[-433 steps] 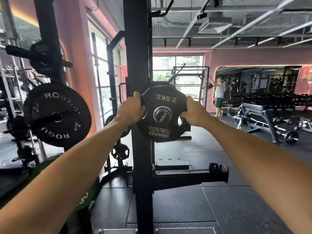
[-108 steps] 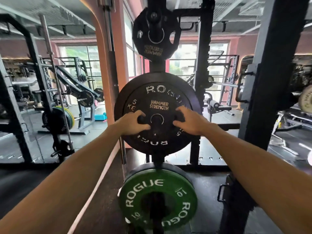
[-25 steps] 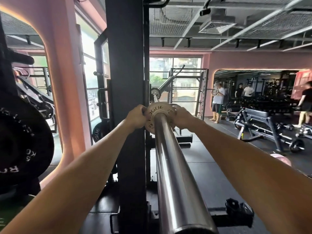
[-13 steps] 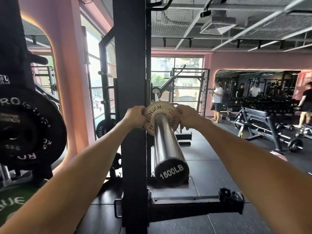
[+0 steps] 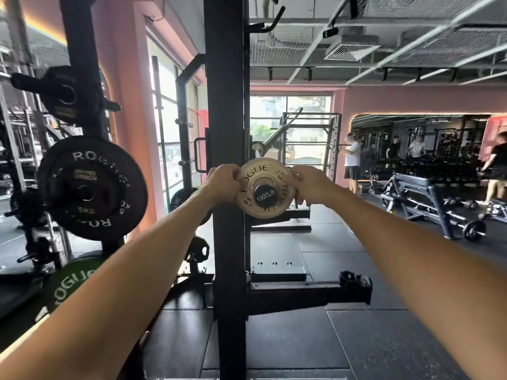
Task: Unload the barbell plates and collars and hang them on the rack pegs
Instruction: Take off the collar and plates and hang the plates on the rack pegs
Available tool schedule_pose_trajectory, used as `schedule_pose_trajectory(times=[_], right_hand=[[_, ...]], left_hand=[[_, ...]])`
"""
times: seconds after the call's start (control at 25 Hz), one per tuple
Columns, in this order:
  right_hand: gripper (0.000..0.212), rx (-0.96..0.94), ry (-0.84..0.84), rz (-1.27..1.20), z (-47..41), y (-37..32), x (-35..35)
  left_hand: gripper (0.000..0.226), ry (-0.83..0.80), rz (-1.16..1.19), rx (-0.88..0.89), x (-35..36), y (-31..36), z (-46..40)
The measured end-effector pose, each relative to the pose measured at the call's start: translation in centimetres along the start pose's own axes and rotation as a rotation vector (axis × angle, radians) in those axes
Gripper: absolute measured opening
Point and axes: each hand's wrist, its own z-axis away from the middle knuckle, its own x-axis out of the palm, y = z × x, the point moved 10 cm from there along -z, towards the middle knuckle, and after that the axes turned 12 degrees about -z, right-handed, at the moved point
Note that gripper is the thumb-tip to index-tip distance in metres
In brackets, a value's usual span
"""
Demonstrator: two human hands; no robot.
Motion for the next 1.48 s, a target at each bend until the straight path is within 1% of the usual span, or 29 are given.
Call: schedule_pose_trajectory(times=[0.16,0.28,0.4,0.48,0.56,0.68,0.84,0.96,1.08,1.16,1.24,1.32,1.44,1.48], right_hand=[[0.024,-0.038,-0.027,0.056,5.5,-3.0,-0.5],[0.024,-0.074,-0.034,0.041,8.7,-6.5,0.1],[0.022,-0.118,-0.063,0.032,10.8,-11.2,2.1],[0.026,-0.142,-0.083,0.000,11.5,-13.9,4.0],[0.029,-0.156,-0.108,-0.022,12.1,-16.4,6.4],[0.029,-0.182,-0.148,-0.019,12.8,-20.7,11.3],[0.027,-0.216,-0.183,-0.050,13.7,-27.1,18.8],[0.030,-0.245,-0.196,-0.076,14.3,-32.8,25.4],[0.032,-0.242,-0.196,-0.116,14.2,-38.0,31.3],[0.032,-0.241,-0.201,-0.117,13.9,-40.8,34.5],[0.029,-0.232,-0.199,-0.127,13.4,-43.1,37.4],[0.026,-0.200,-0.210,-0.176,12.7,-44.7,40.0],[0.028,-0.180,-0.225,-0.232,11.1,-45.8,43.1],[0.028,-0.180,-0.225,-0.227,10.2,-46.0,44.1]], left_hand=[[0.010,-0.014,-0.013,0.037,-2.8,1.7,5.4],[0.009,0.013,-0.016,0.020,-6.3,1.9,9.1],[0.013,0.044,-0.057,-0.021,-10.9,0.6,12.0],[0.021,0.058,-0.111,-0.054,-13.9,-0.9,13.7],[0.024,0.074,-0.135,-0.070,-16.9,-2.8,15.6],[0.022,0.123,-0.152,-0.093,-21.9,-6.8,18.7],[0.023,0.146,-0.255,-0.106,-28.7,-12.6,22.6],[0.022,0.162,-0.220,-0.134,-34.5,-19.0,24.8],[0.011,0.174,-0.159,-0.153,-39.7,-25.3,26.1],[0.012,0.183,-0.116,-0.165,-42.6,-28.9,26.6],[0.017,0.177,-0.120,-0.149,-44.9,-31.9,26.6],[0.019,0.162,-0.175,-0.121,-46.4,-34.3,26.3],[0.009,0.165,-0.179,-0.117,-47.5,-37.7,25.0],[0.009,0.167,-0.178,-0.115,-47.7,-38.9,24.3]])
